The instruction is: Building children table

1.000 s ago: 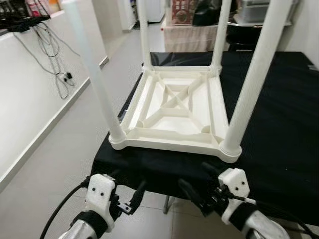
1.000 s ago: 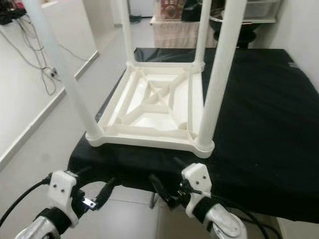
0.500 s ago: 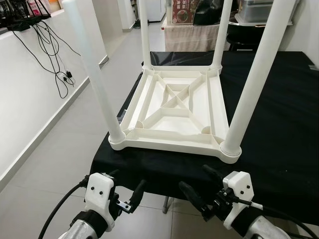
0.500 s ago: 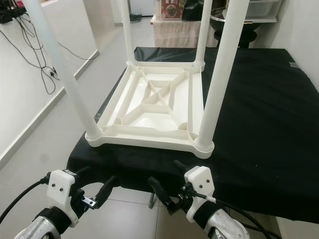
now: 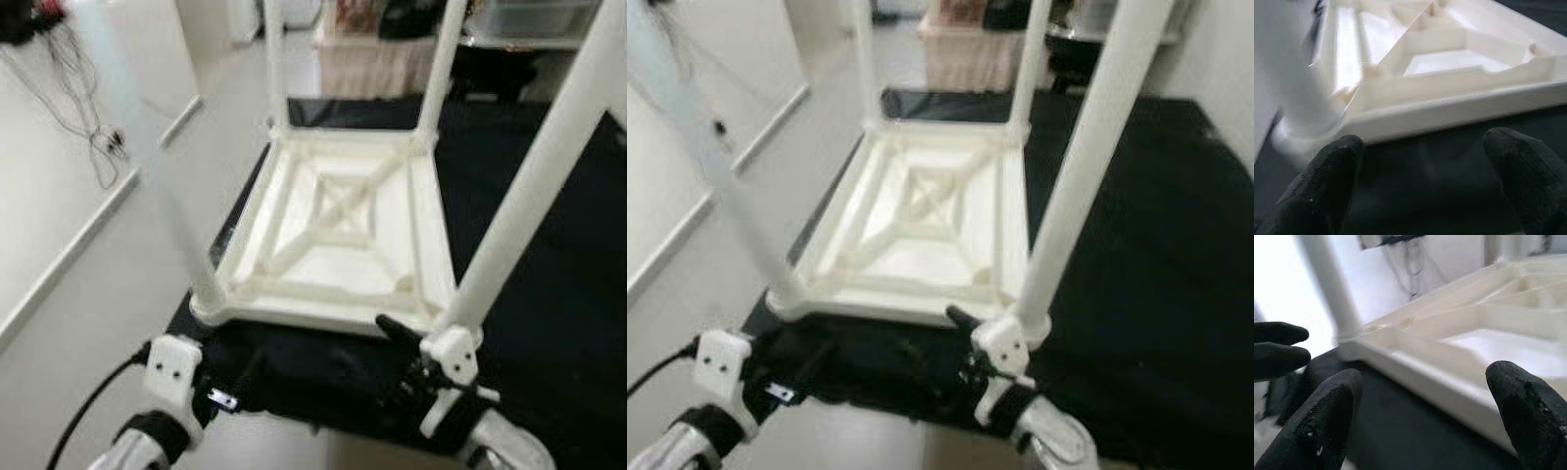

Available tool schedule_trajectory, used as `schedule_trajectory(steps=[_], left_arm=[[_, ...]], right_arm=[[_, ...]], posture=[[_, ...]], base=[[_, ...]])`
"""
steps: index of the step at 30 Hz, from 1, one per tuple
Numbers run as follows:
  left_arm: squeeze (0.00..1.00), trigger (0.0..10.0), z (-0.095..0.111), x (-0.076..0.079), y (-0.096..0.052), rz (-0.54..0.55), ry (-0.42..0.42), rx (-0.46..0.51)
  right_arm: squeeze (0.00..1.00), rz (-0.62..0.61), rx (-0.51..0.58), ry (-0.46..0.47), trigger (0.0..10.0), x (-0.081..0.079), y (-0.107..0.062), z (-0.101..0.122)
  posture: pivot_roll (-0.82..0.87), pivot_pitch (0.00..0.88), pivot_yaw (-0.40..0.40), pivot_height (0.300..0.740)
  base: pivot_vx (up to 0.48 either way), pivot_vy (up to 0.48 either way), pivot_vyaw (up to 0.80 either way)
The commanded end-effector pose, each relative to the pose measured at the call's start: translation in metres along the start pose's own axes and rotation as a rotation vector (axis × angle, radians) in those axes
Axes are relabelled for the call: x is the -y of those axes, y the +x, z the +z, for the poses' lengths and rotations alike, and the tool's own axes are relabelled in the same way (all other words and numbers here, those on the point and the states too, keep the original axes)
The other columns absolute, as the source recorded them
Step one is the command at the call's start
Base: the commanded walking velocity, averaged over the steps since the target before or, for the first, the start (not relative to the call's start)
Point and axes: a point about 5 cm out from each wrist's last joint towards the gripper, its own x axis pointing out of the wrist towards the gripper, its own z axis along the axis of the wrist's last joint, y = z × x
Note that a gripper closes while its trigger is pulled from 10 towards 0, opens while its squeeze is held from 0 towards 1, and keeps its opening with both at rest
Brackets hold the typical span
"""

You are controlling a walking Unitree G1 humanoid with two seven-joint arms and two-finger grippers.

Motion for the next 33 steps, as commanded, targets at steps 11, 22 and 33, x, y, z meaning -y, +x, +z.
schedule_trajectory(steps=[11, 22, 33], left_arm=[[0.00, 10.0, -0.002, 0.005, 0.000, -0.057, -0.023, -0.025], [0.00, 10.0, -0.003, 0.004, -0.005, -0.020, -0.044, -0.046], [0.00, 10.0, -0.005, -0.016, -0.032, 0.181, -0.019, -0.064]], right_arm=[[0.00, 0.062, -0.009, 0.040, 10.0, -0.002, -0.002, 0.000], [0.00, 0.250, -0.035, 0.038, 10.0, -0.005, -0.009, 0.009], [0.00, 0.237, -0.075, -0.009, 10.0, 0.009, -0.013, 0.009]], posture=[[-0.01, 0.093, 0.061, 0.740], [0.00, 0.090, 0.069, 0.740], [0.02, 0.102, 0.071, 0.740]], base=[[0.056, 0.000, 0.00], [0.000, 0.000, 0.00], [0.000, 0.000, 0.00]])
